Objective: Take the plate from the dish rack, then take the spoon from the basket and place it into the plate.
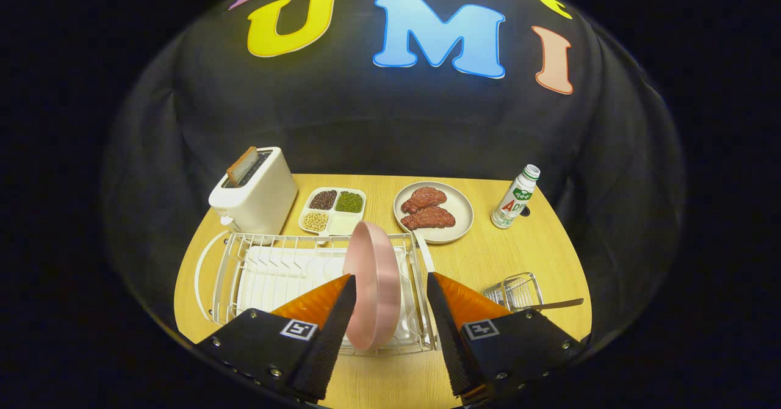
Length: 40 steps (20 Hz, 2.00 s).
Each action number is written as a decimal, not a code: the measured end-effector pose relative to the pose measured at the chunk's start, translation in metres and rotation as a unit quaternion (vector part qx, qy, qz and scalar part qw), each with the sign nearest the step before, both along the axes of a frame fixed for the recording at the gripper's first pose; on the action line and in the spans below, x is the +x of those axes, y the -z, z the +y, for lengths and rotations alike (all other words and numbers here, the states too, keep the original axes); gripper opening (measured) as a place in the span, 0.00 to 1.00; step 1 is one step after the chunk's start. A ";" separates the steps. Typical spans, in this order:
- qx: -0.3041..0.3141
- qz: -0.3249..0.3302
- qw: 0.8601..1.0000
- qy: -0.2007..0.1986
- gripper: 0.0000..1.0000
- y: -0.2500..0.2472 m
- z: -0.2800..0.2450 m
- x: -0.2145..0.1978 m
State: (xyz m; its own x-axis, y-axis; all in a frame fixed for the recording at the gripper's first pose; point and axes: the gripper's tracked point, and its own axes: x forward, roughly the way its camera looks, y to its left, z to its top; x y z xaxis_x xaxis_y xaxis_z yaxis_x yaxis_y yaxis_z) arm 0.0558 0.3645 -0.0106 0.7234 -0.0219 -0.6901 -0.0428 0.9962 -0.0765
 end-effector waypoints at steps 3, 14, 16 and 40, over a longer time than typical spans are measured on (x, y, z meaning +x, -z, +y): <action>-0.047 0.016 0.998 0.028 0.63 0.017 -0.010 0.004; -0.223 -0.004 0.973 0.058 0.06 0.011 -0.008 0.015; -0.255 -0.016 0.966 0.042 0.05 0.001 0.002 0.021; 0.086 -0.013 0.995 0.052 0.05 -0.072 -0.137 -0.068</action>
State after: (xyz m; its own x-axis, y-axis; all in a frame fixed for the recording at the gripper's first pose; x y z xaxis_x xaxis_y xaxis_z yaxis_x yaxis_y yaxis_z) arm -0.0124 0.2278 0.0616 0.7415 0.0181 -0.6707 0.0619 0.9935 0.0953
